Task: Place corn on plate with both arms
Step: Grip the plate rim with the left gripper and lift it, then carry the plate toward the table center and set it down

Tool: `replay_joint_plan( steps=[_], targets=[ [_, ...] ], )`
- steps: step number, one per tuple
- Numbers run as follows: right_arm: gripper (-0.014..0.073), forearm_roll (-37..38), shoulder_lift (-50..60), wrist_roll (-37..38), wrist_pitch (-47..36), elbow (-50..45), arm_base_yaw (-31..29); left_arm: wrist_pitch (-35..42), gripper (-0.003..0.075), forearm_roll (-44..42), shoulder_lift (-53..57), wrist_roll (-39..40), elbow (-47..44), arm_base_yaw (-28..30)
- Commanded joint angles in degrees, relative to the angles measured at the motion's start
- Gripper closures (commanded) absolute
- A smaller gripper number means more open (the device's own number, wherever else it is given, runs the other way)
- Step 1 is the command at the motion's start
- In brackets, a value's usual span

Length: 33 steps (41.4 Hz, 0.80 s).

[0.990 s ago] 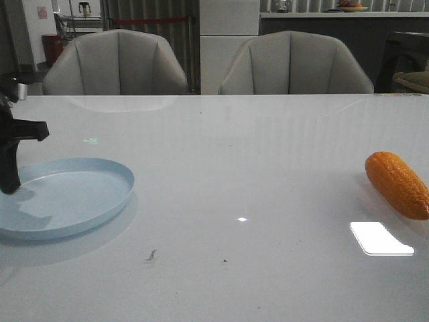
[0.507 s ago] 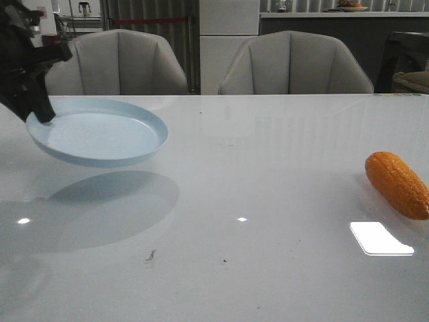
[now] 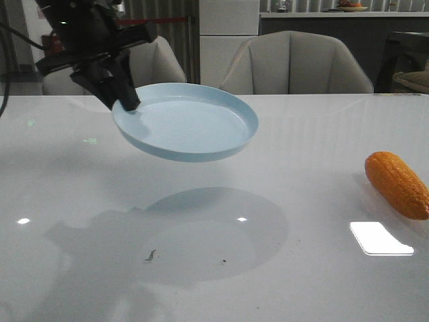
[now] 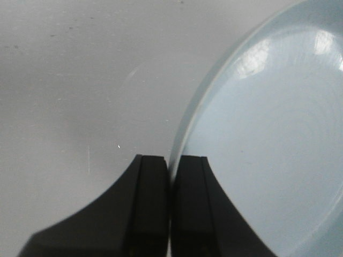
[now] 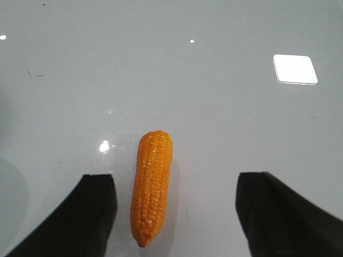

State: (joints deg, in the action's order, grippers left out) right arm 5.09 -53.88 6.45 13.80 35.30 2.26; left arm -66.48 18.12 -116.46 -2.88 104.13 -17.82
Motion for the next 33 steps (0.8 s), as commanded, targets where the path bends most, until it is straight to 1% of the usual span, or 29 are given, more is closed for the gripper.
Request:
replay_joint_plan(
  steps=[1,7,14,30,33],
  targets=[
    [0.0020,0.34,0.49,-0.13,-4.32,1.79,-0.03,2.03,0.0624,0.62,2.55,1.68,1.73,-1.98],
    [0.0020,0.34,0.49,-0.13,-4.32,1.79,-0.03,0.03,0.0624,0.54,-0.71,1.68,1.66,-3.39],
    [0.0020,0.34,0.49,-0.13,-4.32,1.79,-0.03,-1.37,0.0624,0.54,-4.76,1.68,1.66,-3.48],
    [0.0020,0.34,0.49,-0.13,-4.32,1.79,-0.03,4.06,0.0624,0.53,-8.05,1.68,1.88,-3.48],
    [0.0020,0.34,0.49,-0.13,-4.32,1.79,-0.03,5.58,0.0624,0.53,-8.05,0.39,1.88,-3.48]
  ],
)
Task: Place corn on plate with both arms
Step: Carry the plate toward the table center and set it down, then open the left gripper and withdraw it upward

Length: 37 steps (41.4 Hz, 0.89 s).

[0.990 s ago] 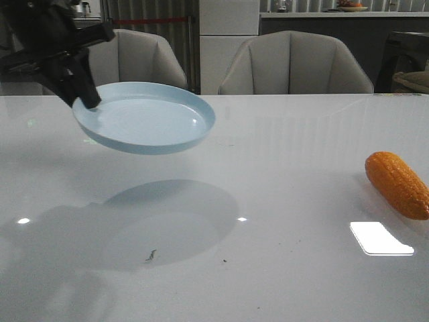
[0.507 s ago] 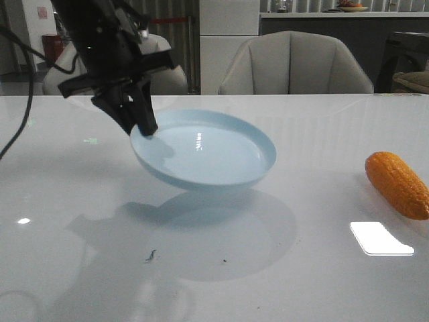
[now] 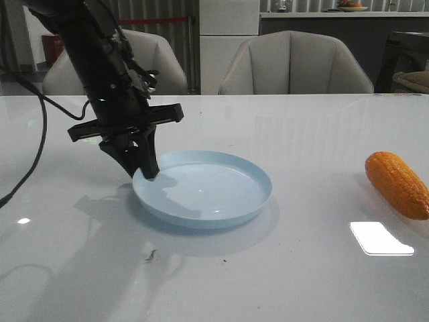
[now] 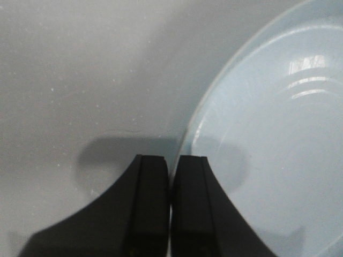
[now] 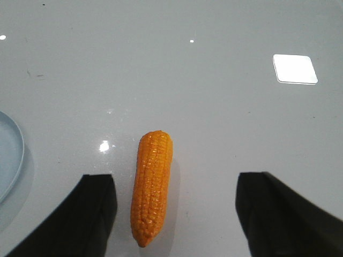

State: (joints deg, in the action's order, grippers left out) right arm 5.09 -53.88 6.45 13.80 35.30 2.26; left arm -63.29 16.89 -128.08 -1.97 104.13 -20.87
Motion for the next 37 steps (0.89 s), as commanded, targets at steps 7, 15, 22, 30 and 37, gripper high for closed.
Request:
replay_joint_plan(
  steps=[7,15,22,30,37],
  targets=[
    [0.0020,0.34,0.49,-0.13,-4.26,1.79,-0.03,3.32,0.0619,2.63,3.57,-1.41,2.25,-0.09],
    [0.0020,0.34,0.49,-0.13,-4.16,1.79,-0.03,5.39,0.0617,6.69,3.57,-1.49,4.67,-0.04],
    [0.0020,0.34,0.49,-0.13,-4.22,1.79,-0.03,0.50,0.0500,3.10,3.57,-3.57,4.67,-0.39],
    [0.0020,0.34,0.49,-0.13,-4.28,1.79,-0.03,-3.07,0.0292,-0.81,3.57,-3.56,4.67,-0.39],
    [0.0020,0.34,0.49,-0.13,-4.21,1.79,-0.03,-7.66,0.0322,-0.74,3.68,-3.56,7.07,-0.39]
  ],
)
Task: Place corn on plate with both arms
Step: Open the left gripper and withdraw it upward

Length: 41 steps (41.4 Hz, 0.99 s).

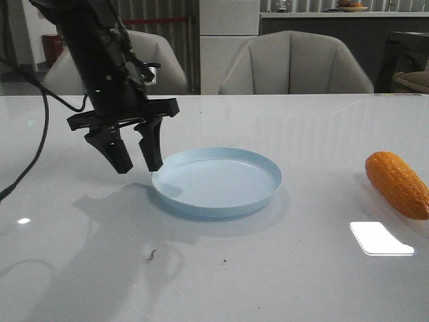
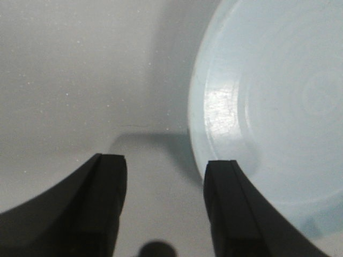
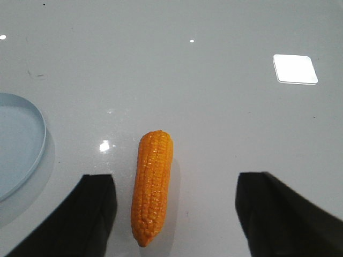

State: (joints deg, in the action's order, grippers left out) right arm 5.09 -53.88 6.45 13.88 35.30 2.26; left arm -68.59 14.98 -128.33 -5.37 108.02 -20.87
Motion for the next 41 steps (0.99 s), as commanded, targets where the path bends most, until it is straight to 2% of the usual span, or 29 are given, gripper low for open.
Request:
replay_joint_plan(
  steps=[1,13,26,32,41],
  targets=[
    [0.0020,0.34,0.49,-0.13,-4.29,1.79,-0.03,-3.91,0.0323,1.18,3.93,-0.16,3.83,-0.39],
    [0.0020,0.23,0.49,-0.13,-5.25,1.79,-0.03,-1.25,0.0340,0.60,4.55,-1.53,15.47,-0.12],
    [0.0020,-0.18,0.49,-0.13,-1.58,1.79,-0.03,5.72,0.0340,-8.15,7.94,-1.53,35.07,2.68],
    [0.0020,-0.18,0.49,-0.13,0.18,1.79,-0.03,7.18,0.0340,-8.79,12.63,-1.41,36.39,6.42],
    [0.0020,-0.18,0.49,-0.13,1.35,1.79,-0.03,5.35,0.0340,-9.77,19.12,-1.41,36.39,12.00]
  ],
)
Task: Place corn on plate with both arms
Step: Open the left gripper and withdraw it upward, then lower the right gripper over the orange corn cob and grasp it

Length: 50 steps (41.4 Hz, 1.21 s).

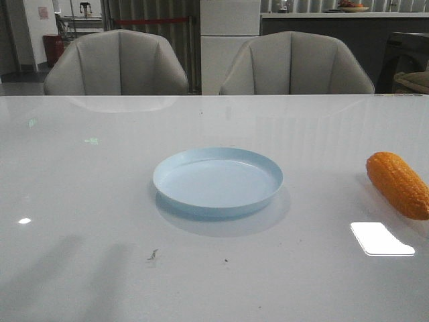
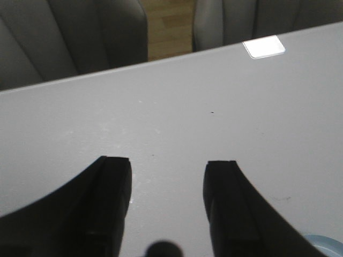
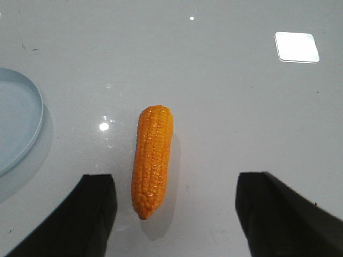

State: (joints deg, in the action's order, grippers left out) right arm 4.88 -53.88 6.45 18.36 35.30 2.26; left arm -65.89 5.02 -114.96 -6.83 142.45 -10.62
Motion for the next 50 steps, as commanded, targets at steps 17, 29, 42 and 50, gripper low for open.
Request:
replay_joint_plan(
  steps=[17,29,42,50],
  targets=[
    [0.0020,0.03,0.49,-0.13,-2.95,1.79,-0.03,0.56,0.0340,-1.80,15.76,-2.36,-7.55,5.56],
    [0.0020,0.03,0.49,-0.13,-2.49,1.79,-0.03,32.11,0.0340,1.33,32.77,-3.66,-51.58,2.91],
    [0.0020,0.03,0.32,-0.13,2.44,1.85,-0.03,49.93,0.0340,-0.66,55.14,-3.66,-88.79,4.77],
    [0.0020,0.03,-4.43,-0.13,6.29,5.54,-0.08,53.76,0.0340,-0.45,64.74,-3.66,-104.69,5.19]
  ],
)
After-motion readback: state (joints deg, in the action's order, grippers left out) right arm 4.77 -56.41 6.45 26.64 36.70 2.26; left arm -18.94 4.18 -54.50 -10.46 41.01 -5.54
